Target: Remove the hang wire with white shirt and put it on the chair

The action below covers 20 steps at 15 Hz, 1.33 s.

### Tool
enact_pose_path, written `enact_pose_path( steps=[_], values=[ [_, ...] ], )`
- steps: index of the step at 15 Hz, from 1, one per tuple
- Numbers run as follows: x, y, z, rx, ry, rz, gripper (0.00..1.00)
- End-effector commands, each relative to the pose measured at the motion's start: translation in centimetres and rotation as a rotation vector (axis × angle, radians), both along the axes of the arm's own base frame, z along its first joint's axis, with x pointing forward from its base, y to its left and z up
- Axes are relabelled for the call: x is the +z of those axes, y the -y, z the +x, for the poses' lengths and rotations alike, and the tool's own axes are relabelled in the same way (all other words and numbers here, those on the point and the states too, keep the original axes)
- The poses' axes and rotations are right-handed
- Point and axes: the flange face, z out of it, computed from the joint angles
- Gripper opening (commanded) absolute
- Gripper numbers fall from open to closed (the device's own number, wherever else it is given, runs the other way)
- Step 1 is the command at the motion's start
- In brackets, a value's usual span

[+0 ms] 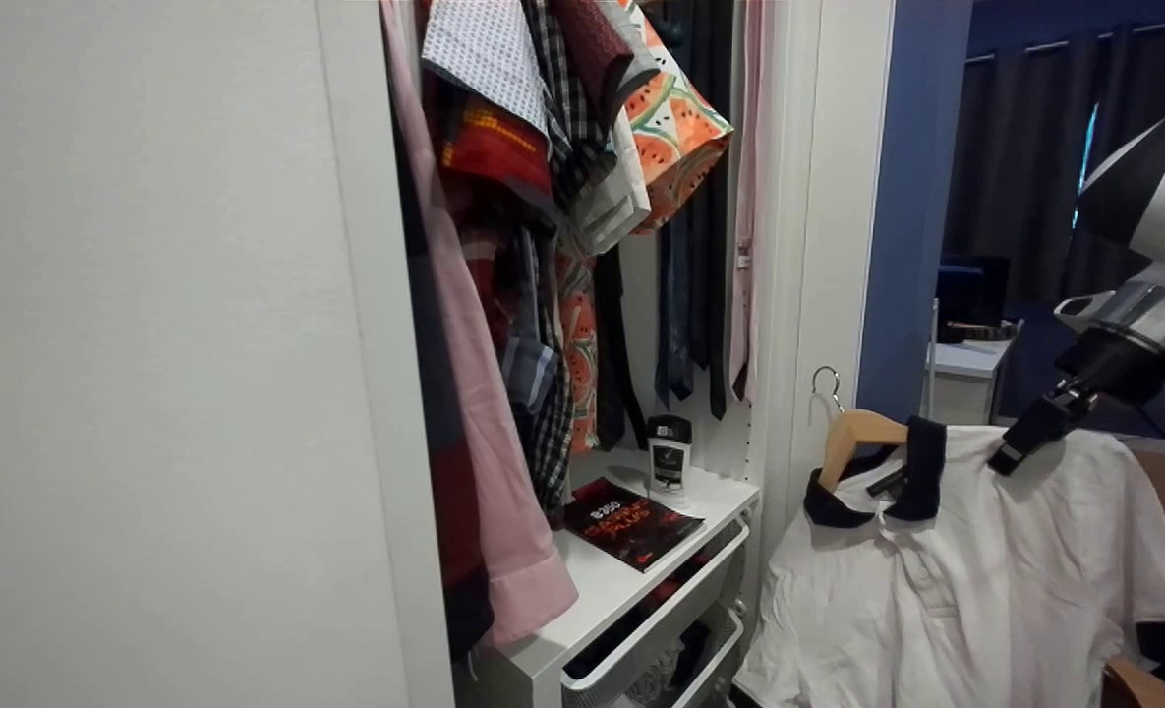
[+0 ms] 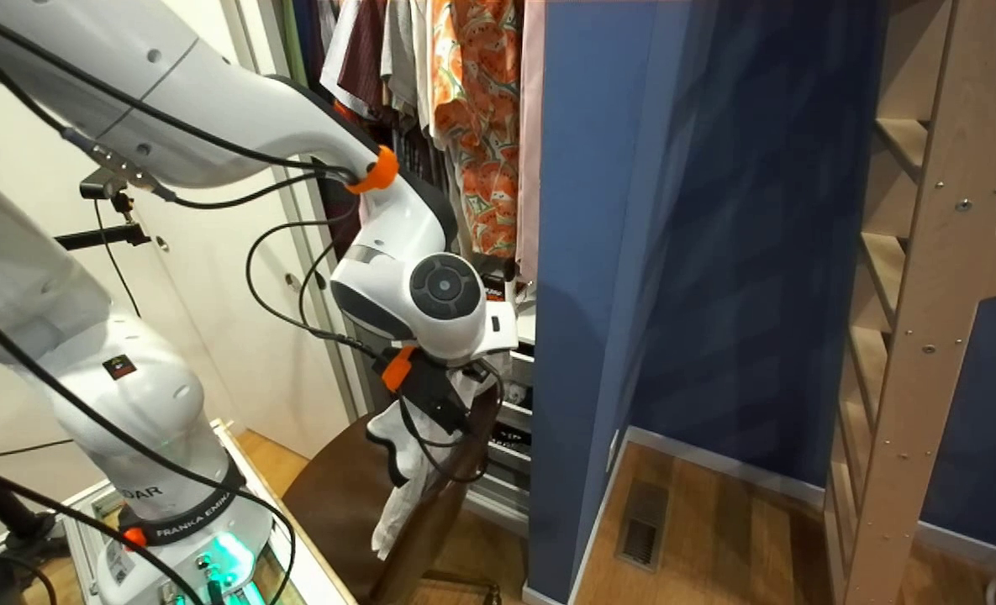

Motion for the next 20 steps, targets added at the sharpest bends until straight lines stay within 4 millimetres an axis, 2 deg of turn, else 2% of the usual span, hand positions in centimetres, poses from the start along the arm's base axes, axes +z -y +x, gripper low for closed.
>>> enact_pose_path(
  steps=[1,5,8,15,16,17,19,20],
  values=[
    [-2.1,0.9,-0.1,-0.061,-0.060,0.012,0.02],
    [-3.9,1.8,-0.3,-0.138,-0.097,0.011,0.02],
    [-5.4,1.7,-0.5,-0.184,-0.128,0.024,0.02],
    [-7.7,2.2,-0.2,-0.181,-0.135,-0.051,0.02],
    [-7.9,2.4,-0.1,-0.171,-0.136,-0.069,0.10],
    [-8.2,2.6,0.0,-0.172,-0.138,-0.081,0.34],
    [-8.7,3.0,0.1,-0.184,-0.151,-0.108,0.38],
    [-8.9,3.2,0.1,-0.190,-0.157,-0.121,0.45]
  ],
)
